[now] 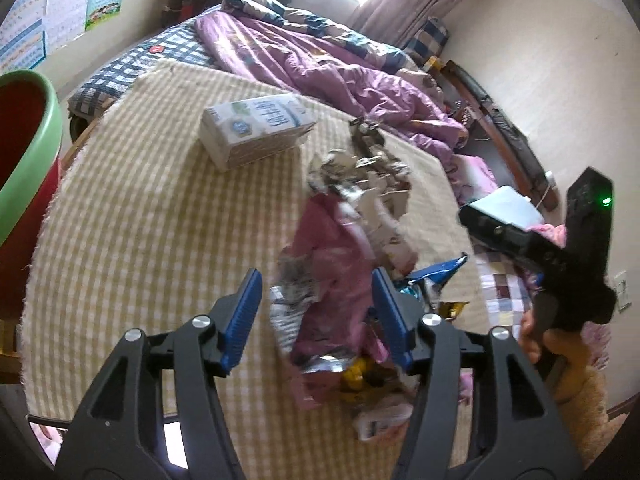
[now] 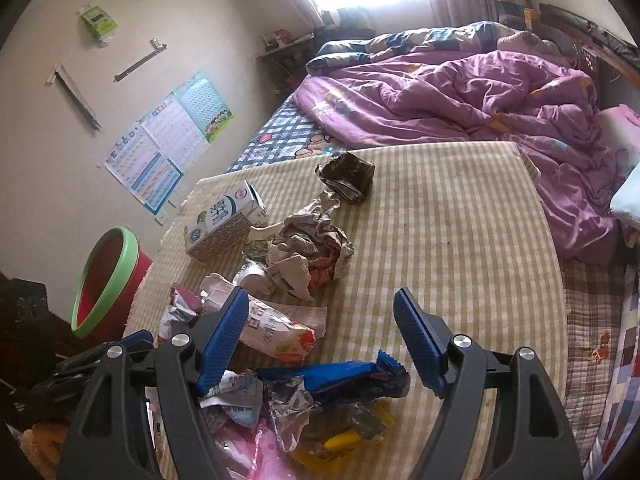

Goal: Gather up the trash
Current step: 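Grasp the pink snack wrapper with the left gripper while the right gripper grasps crumpled paper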

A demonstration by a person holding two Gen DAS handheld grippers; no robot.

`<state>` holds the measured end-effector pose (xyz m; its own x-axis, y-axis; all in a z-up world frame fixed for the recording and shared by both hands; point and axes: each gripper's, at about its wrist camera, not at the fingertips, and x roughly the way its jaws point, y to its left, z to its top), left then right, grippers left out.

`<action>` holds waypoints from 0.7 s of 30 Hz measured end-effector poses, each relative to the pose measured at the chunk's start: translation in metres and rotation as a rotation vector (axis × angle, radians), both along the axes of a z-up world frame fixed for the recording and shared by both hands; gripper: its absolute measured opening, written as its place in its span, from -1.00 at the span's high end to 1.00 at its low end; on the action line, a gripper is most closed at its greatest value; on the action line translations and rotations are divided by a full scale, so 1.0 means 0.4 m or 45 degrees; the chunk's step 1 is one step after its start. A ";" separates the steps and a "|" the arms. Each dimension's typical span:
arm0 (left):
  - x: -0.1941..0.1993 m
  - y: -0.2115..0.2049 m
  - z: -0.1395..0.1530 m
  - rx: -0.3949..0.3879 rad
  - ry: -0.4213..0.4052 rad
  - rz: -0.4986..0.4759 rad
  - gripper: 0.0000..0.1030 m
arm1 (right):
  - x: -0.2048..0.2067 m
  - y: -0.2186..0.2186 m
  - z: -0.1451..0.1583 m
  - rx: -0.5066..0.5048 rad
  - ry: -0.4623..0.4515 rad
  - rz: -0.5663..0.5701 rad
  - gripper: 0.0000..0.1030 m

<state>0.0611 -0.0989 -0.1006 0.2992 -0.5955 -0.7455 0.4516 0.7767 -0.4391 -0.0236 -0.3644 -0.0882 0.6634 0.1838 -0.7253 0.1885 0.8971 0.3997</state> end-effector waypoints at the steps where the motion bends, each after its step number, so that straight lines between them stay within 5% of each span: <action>1: 0.000 -0.004 0.004 -0.013 -0.001 -0.007 -0.05 | -0.001 -0.001 -0.002 0.003 0.003 -0.002 -0.41; 18: -0.009 -0.027 -0.084 0.115 0.103 -0.033 -0.05 | 0.040 0.020 -0.013 -0.021 0.039 0.023 -0.41; 21: -0.013 -0.021 -0.089 0.097 0.112 -0.033 0.23 | 0.077 0.014 -0.015 0.000 0.042 0.029 -0.41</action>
